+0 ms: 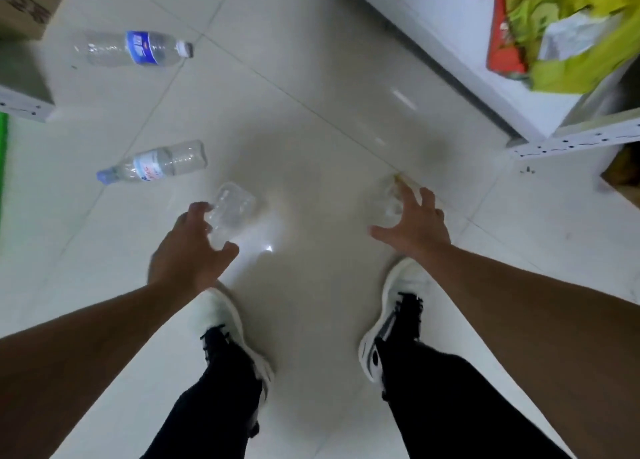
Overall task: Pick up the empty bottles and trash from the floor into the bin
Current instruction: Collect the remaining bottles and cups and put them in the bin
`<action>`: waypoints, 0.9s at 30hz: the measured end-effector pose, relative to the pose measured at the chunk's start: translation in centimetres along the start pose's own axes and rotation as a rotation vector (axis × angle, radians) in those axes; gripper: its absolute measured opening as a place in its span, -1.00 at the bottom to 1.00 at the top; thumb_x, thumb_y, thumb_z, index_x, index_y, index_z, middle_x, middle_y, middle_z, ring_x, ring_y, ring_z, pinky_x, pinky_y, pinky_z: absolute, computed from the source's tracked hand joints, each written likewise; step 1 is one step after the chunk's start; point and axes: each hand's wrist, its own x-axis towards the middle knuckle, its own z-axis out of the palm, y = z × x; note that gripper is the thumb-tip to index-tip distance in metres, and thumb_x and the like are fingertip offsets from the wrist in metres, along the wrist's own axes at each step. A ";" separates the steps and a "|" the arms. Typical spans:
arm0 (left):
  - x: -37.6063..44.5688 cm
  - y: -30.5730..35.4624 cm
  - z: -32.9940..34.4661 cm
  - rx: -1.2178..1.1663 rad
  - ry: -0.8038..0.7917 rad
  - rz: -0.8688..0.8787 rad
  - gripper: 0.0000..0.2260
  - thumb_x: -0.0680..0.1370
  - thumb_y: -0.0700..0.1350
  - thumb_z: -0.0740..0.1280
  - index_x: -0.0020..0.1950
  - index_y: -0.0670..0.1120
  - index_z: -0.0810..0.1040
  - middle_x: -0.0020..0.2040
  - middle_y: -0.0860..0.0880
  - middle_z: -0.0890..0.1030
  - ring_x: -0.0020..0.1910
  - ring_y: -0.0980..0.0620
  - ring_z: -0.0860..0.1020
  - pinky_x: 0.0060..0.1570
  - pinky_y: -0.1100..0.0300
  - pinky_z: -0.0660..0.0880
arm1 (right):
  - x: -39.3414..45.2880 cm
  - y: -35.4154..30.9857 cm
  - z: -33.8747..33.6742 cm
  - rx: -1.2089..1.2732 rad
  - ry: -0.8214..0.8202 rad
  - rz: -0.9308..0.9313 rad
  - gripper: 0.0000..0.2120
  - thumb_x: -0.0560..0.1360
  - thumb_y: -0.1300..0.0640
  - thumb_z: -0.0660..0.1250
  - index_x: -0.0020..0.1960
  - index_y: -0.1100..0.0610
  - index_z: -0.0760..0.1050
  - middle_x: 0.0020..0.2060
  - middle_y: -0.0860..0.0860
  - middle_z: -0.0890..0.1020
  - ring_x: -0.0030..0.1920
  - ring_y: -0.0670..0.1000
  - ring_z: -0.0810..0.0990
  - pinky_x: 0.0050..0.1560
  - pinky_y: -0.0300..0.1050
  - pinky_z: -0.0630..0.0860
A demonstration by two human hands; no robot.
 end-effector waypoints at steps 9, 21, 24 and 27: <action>1.9 -11.0 7.3 -0.036 0.078 -0.220 -0.31 0.36 0.18 0.49 0.42 0.19 0.31 0.14 0.09 0.64 0.08 -0.13 0.68 0.08 -0.15 0.57 | 9.1 1.7 8.0 -0.119 0.081 -0.109 -0.44 0.55 0.14 0.45 0.47 0.00 0.31 0.24 0.21 0.37 0.04 0.35 0.62 -0.02 0.07 0.54; -7.8 -1.7 -7.9 -0.153 0.064 -0.426 -0.30 0.24 0.39 0.32 0.34 0.23 0.30 0.11 0.18 0.55 0.10 -0.05 0.65 -0.08 0.04 0.47 | -4.4 -8.7 -4.6 -0.008 -0.119 -0.313 -0.42 0.48 0.05 0.50 0.36 -0.19 0.28 0.11 0.00 0.39 -0.21 -0.07 0.54 -0.32 -0.16 0.47; -8.9 -0.2 -11.8 -0.217 0.105 -0.492 -0.31 0.22 0.37 0.34 0.31 0.23 0.31 0.14 0.11 0.60 0.10 -0.04 0.65 -0.07 0.04 0.49 | -6.2 -13.2 -8.3 -0.030 -0.174 -0.385 -0.24 0.45 -0.05 0.51 0.51 -0.25 0.20 0.12 -0.05 0.34 -0.18 -0.06 0.56 -0.32 -0.20 0.42; -9.3 0.9 -14.7 -0.256 0.132 -0.530 -0.34 0.29 0.26 0.45 0.33 0.20 0.32 0.17 0.09 0.59 0.11 -0.04 0.62 -0.04 0.03 0.49 | -7.1 -17.9 -12.0 -0.059 -0.163 -0.480 -0.16 0.42 -0.06 0.52 0.58 -0.28 0.18 0.14 -0.03 0.36 -0.14 0.00 0.59 -0.24 -0.13 0.48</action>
